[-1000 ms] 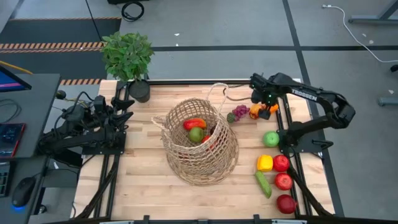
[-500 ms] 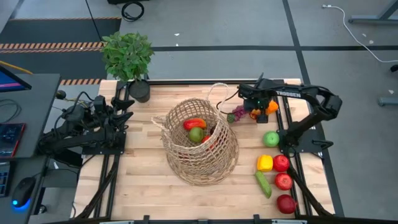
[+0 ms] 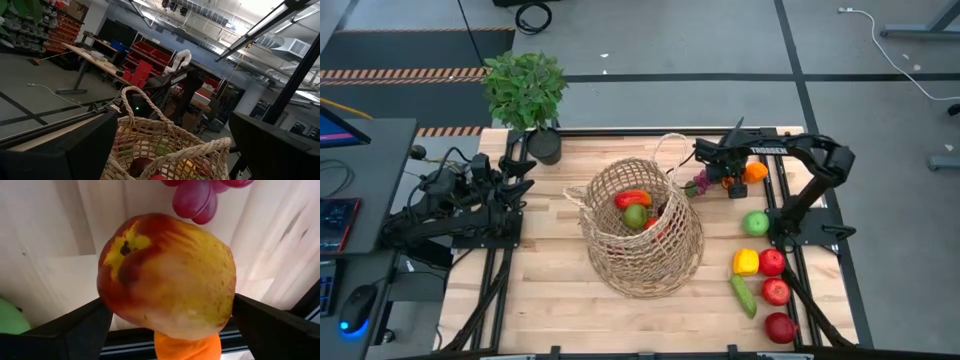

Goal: Build produce basket
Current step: Put the yellow red apple into the brown basket, then put the yellow bell pepper into the brown basket

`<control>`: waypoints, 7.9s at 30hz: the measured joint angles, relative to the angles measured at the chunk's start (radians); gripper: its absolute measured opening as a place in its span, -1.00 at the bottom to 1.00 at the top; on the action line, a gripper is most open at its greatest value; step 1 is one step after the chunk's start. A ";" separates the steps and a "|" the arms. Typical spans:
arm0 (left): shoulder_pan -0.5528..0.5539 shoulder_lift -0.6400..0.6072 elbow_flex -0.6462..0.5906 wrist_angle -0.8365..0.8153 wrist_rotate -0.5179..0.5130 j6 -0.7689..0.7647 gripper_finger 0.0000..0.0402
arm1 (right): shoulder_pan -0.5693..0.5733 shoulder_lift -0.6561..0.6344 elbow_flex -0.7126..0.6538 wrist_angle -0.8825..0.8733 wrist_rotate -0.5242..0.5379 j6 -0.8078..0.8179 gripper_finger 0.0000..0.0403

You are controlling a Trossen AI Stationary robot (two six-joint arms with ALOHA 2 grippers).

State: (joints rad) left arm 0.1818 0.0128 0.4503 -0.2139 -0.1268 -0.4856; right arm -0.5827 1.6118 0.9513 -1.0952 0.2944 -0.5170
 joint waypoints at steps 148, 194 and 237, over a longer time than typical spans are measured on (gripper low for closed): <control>0.000 0.000 0.000 0.000 0.000 0.000 0.94 | 0.479 0.075 0.678 0.643 -0.687 1.111 0.63; 0.000 0.000 0.000 0.000 0.000 0.000 0.94 | 0.682 0.235 0.736 0.097 -0.417 -0.106 0.68; 0.000 0.000 0.000 0.000 0.000 0.000 0.94 | 0.740 -0.042 1.182 -0.291 -0.134 0.577 0.82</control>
State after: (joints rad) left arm 0.1818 0.0124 0.4507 -0.2135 -0.1272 -0.4858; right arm 0.1576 1.5702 2.1332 -1.3858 0.1607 0.0598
